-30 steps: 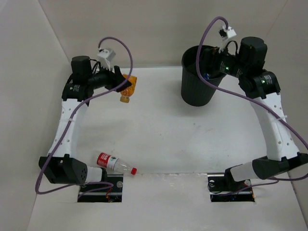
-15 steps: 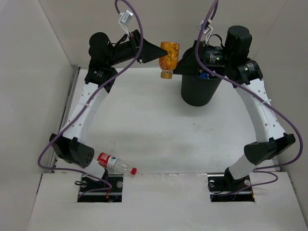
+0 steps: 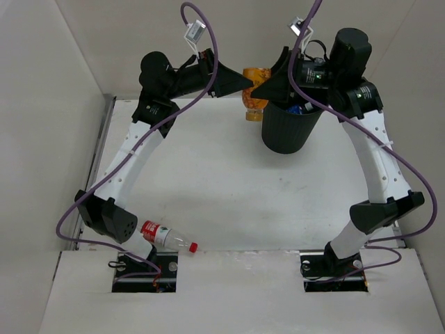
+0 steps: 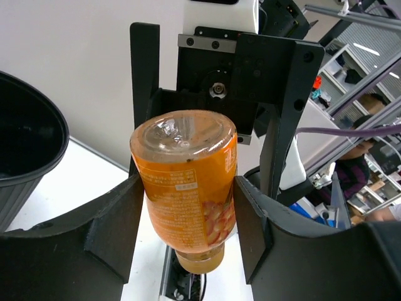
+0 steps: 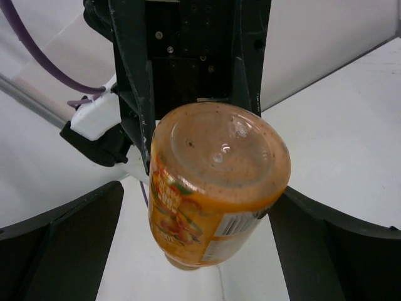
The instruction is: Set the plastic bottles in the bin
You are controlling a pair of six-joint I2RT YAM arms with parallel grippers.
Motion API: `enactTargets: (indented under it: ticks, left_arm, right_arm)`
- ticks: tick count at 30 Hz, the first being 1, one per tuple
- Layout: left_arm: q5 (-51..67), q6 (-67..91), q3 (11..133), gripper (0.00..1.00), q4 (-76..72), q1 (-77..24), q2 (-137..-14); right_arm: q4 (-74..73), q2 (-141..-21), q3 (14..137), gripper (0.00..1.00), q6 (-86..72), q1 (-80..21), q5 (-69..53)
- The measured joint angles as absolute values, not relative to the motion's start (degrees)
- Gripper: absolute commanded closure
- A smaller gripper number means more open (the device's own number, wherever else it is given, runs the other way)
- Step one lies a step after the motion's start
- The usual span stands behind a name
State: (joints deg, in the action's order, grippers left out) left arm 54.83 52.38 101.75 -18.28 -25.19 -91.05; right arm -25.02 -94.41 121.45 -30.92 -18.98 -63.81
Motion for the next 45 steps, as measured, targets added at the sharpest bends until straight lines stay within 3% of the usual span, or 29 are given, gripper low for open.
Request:
enactTargets:
  ticks: [2,6,8,9,11,12,16,19,26,28,30,31,32,33,34,39,45]
  left_arm:
    - [54.98,52.47,101.84,0.88,-18.28,-25.43,-91.11]
    - [55.66,51.7,103.39,0.83,-18.26,-25.5,-91.59]
    - [55.99,51.53,103.98,0.7,-18.61,-25.43,-91.9]
    - [55.96,51.4,104.07,0.54,-18.59,-25.45,-91.94]
    - [55.7,51.31,104.07,0.09,-18.72,-25.34,-92.01]
    - [55.29,51.07,104.05,0.0,-18.52,-25.32,-92.01]
    - [55.81,49.32,102.72,0.0,-17.41,-22.31,-91.48]
    - [56.23,44.25,96.36,0.0,-14.13,-11.49,-88.33]
    - [50.33,17.56,80.71,0.0,6.96,21.04,-81.82]
    - [47.88,8.36,78.28,0.0,13.65,24.14,-78.91]
    - [45.5,-0.8,76.34,0.0,19.44,24.62,-74.46]
    - [44.56,-4.82,75.57,0.0,21.71,24.18,-71.83]
    - [43.64,-8.51,74.96,0.0,23.73,23.53,-69.14]
    - [42.98,-11.38,74.67,0.0,25.28,22.76,-66.78]
    - [42.46,-14.17,74.61,0.0,26.74,21.82,-64.53]
    - [38.0,-25.1,74.61,0.0,31.44,13.43,-59.22]
    - [28.01,-40.8,69.54,0.0,38.02,-8.51,-59.16]
  right_arm:
    - [-24.91,-94.52,121.45,0.2,-30.85,-19.25,-63.61]
    - [-24.25,-94.52,121.49,0.67,-31.38,-19.2,-62.81]
    - [-23.92,-94.5,121.69,0.89,-31.31,-19.2,-62.33]
    - [-23.92,-94.5,121.69,0.96,-31.46,-19.2,-62.17]
    - [-23.73,-94.48,121.75,1.0,-31.0,-19.25,-61.93]
    - [-23.49,-94.48,121.78,1.0,-30.87,-19.53,-61.89]
    - [-24.18,-94.48,121.84,1.0,-28.14,-19.35,-59.37]
    - [-27.2,-94.74,123.07,1.0,-22.87,-15.53,-50.89]
    - [-32.25,-98.98,125.16,1.0,-7.46,-6.92,-9.08]
    - [-33.08,-100.01,123.55,0.96,-4.62,-6.7,-0.58]
    - [-33.93,-100.97,121.84,0.83,-2.79,-6.72,4.97]
    - [-34.24,-101.25,120.75,0.67,-2.2,-6.72,6.9]
    - [-34.46,-101.36,119.81,0.4,-1.83,-6.7,8.1]
    - [-34.63,-101.41,118.72,0.07,-1.65,-6.7,9.08]
    - [-34.68,-101.41,117.95,0.0,-1.76,-6.7,9.52]
    - [-34.5,-100.75,116.9,0.0,-1.74,-6.76,8.34]
    - [-37.26,-95.26,116.97,0.0,-0.82,-6.83,2.26]
